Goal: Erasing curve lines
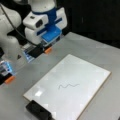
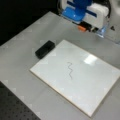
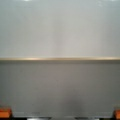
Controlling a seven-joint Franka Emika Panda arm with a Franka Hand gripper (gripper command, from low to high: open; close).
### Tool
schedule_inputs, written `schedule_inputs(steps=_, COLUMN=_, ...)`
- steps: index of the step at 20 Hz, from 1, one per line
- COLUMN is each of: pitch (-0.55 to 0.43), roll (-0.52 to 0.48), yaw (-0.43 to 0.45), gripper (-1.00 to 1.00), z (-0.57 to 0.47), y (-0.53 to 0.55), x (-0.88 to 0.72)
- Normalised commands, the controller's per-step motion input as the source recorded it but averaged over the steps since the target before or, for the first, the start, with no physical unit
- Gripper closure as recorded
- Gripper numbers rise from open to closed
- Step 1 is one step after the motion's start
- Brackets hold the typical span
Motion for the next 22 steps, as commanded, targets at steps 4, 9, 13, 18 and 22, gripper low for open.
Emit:
schedule_inputs(steps=4, pitch=-0.009, roll=0.015, yaw=0.092, gripper=-1.0, z=-0.02, y=0.01, x=-0.01)
schedule_inputs(steps=9, pitch=0.007, roll=-0.065, yaw=0.084, gripper=-1.0, z=0.01, y=-0.04, x=-0.02)
schedule_inputs(steps=13, pitch=0.028, roll=-0.036, yaw=0.122, gripper=-1.0, z=0.03, y=-0.16, x=0.0)
schedule_inputs(steps=18, pitch=0.026, roll=-0.031, yaw=0.13, gripper=-1.0, z=0.03, y=-0.26, x=0.02)
schedule_inputs(steps=22, pitch=0.027, roll=-0.031, yaw=0.143, gripper=-1.0, z=0.01, y=-0.34, x=0.04)
